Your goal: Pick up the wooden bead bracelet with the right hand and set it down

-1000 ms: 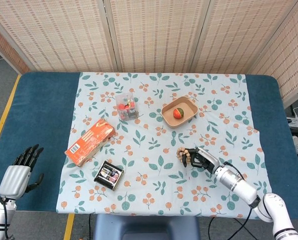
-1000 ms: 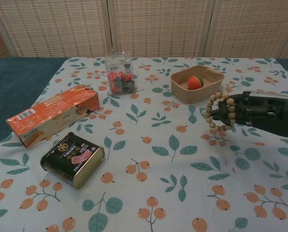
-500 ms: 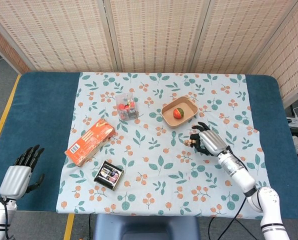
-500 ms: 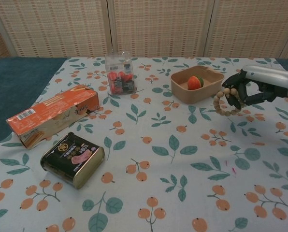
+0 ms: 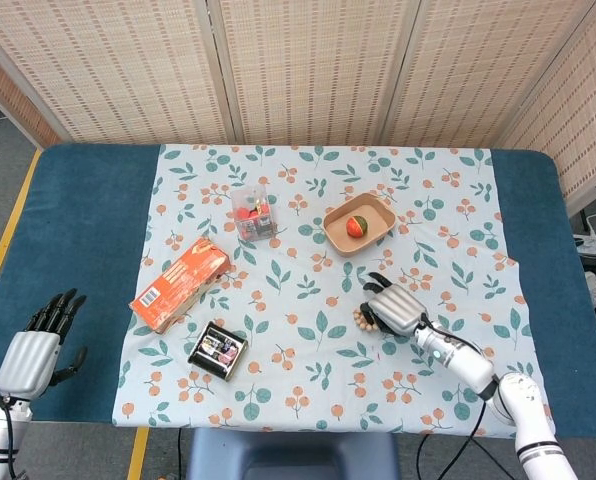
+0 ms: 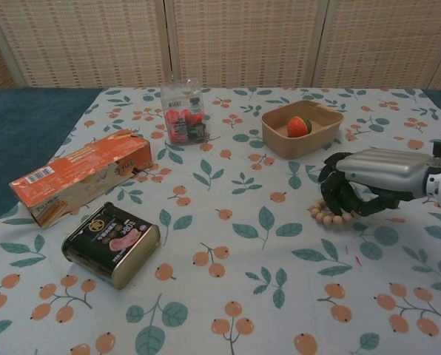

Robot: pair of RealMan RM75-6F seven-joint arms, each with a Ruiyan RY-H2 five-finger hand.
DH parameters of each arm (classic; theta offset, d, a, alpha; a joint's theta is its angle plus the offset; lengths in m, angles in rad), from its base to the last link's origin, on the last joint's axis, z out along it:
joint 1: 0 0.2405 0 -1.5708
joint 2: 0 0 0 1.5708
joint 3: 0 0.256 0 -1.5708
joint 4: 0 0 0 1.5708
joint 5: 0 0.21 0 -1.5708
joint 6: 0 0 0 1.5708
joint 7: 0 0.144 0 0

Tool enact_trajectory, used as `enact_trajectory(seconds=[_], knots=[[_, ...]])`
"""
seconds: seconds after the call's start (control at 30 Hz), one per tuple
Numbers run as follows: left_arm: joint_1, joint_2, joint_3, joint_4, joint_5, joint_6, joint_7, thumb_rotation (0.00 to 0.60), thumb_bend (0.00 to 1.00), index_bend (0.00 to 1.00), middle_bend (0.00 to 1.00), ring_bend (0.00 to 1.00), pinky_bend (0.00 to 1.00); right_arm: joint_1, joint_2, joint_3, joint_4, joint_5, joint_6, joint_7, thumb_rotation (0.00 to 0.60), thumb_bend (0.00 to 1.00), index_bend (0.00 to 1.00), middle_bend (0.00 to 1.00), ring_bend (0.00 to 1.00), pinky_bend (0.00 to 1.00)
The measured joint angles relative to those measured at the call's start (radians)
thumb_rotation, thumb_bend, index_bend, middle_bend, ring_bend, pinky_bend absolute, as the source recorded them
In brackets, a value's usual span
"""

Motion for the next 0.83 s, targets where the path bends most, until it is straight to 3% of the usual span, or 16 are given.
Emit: enact_trajectory(seconds=[0.1,0.27,0.33,0.5,0.67,0.83], knots=[[-0.001,0.0,0.0,0.001,0.001,-0.002,-0.001,0.6,0.43,0.0,0.0,0.0,0.19,-0.037,0.02,-0.017,-0.05,0.001,0.021,0.003,0.323,0.45,0.3,0.45,0.11,0.0],[-0.003,-0.001,0.001,0.001,0.001,-0.005,0.001,0.6,0.43,0.0,0.0,0.0,0.19,-0.088,0.074,-0.071,-0.139,-0.035,0.117,0.037,0.243,0.24,0.09,0.25,0.01,0.0],[-0.002,-0.001,0.001,0.0,0.001,-0.004,0.002,0.6,0.43,0.0,0.0,0.0,0.19,-0.106,0.099,-0.096,-0.181,-0.053,0.165,0.07,0.229,0.21,0.03,0.18,0.0,0.0],[0.0,-0.001,0.001,-0.001,0.004,0.001,0.006,0.6,0.43,0.0,0.0,0.0,0.19,-0.193,0.142,-0.126,-0.344,-0.088,0.288,0.153,0.255,0.21,0.0,0.11,0.0,0.0],[-0.003,-0.004,0.001,0.001,0.0,-0.008,0.011,0.6,0.43,0.0,0.0,0.0,0.19,-0.363,0.136,-0.091,-0.509,-0.14,0.328,0.144,0.263,0.21,0.0,0.09,0.0,0.0],[-0.006,-0.009,-0.001,0.004,-0.005,-0.013,0.02,0.6,0.43,0.0,0.0,0.0,0.19,-0.444,0.102,-0.026,-0.54,-0.161,0.275,0.093,0.267,0.21,0.0,0.09,0.0,0.0]])
